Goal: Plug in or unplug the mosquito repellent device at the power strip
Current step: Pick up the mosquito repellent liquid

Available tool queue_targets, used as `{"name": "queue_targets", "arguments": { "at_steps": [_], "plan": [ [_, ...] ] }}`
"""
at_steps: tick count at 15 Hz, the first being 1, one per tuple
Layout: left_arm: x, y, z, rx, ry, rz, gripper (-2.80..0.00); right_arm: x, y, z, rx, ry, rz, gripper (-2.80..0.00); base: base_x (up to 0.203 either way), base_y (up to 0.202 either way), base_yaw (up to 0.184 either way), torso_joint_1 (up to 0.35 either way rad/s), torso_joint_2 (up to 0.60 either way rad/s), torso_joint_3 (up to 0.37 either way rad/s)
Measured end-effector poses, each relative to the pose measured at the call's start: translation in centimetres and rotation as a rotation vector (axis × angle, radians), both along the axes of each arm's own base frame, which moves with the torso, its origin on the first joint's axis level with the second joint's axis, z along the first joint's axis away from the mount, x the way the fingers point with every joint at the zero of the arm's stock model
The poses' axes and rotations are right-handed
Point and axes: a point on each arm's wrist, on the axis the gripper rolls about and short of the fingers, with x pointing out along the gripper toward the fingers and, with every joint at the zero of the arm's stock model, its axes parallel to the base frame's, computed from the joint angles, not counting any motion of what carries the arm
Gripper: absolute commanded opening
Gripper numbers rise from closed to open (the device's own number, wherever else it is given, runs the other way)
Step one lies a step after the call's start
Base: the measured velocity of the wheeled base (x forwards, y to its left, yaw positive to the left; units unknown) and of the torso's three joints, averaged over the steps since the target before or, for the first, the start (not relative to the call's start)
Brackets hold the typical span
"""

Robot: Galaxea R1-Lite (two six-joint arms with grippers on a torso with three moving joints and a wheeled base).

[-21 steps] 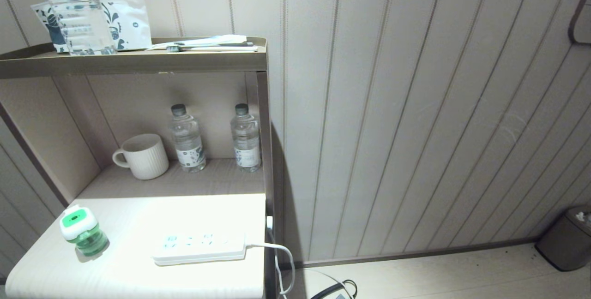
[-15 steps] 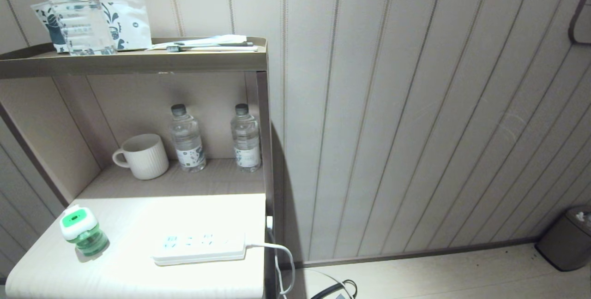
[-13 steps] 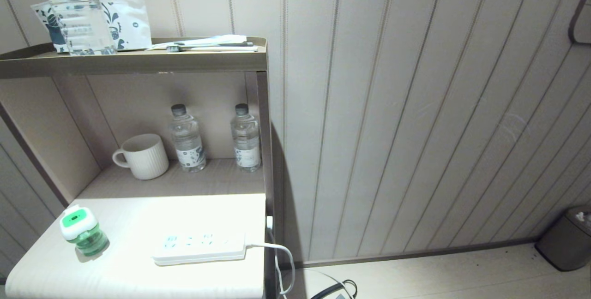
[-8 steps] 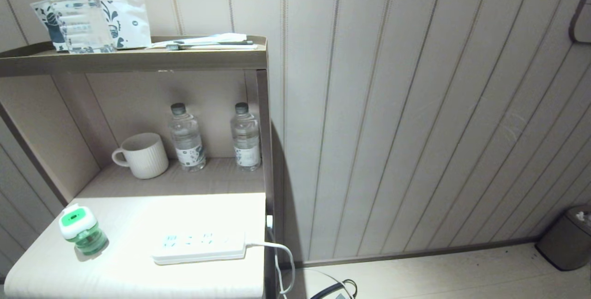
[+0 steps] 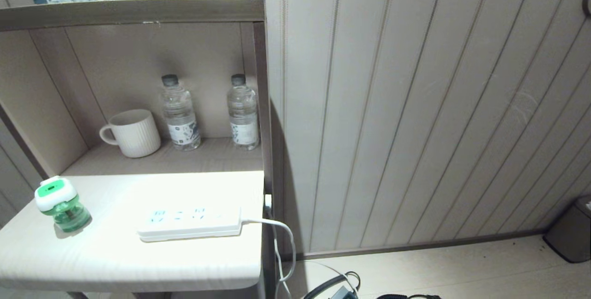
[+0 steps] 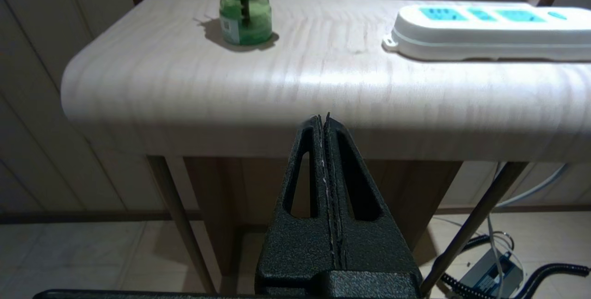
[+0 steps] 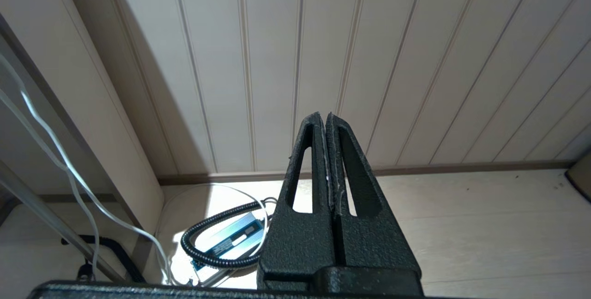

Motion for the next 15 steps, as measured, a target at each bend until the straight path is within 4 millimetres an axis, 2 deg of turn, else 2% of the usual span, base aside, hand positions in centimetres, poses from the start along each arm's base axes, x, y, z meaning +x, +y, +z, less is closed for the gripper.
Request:
{"name": "queue_targets", "arguments": {
  "at_steps": [5, 12, 15],
  "plan": [
    [0.00, 0.00, 0.00, 0.001, 0.000, 0.000, -2.80, 0.00, 0.00, 0.01, 0.000, 0.000, 0.000, -2.80, 0.000, 0.000, 0.000, -0.144, 0.40, 0.250],
    [0.00, 0.01, 0.00, 0.015, 0.000, 0.004, -2.80, -0.01, 0.00, 0.04, -0.001, -0.002, 0.002, -2.80, 0.000, 0.000, 0.000, -0.011, 0.04, 0.027],
    [0.00, -0.03, -0.02, 0.089, 0.002, -0.011, -2.80, -0.01, 0.01, 0.04, -0.002, -0.002, 0.003, -2.80, 0.000, 0.000, 0.000, 0.000, 0.00, 0.000]
  ]
}}
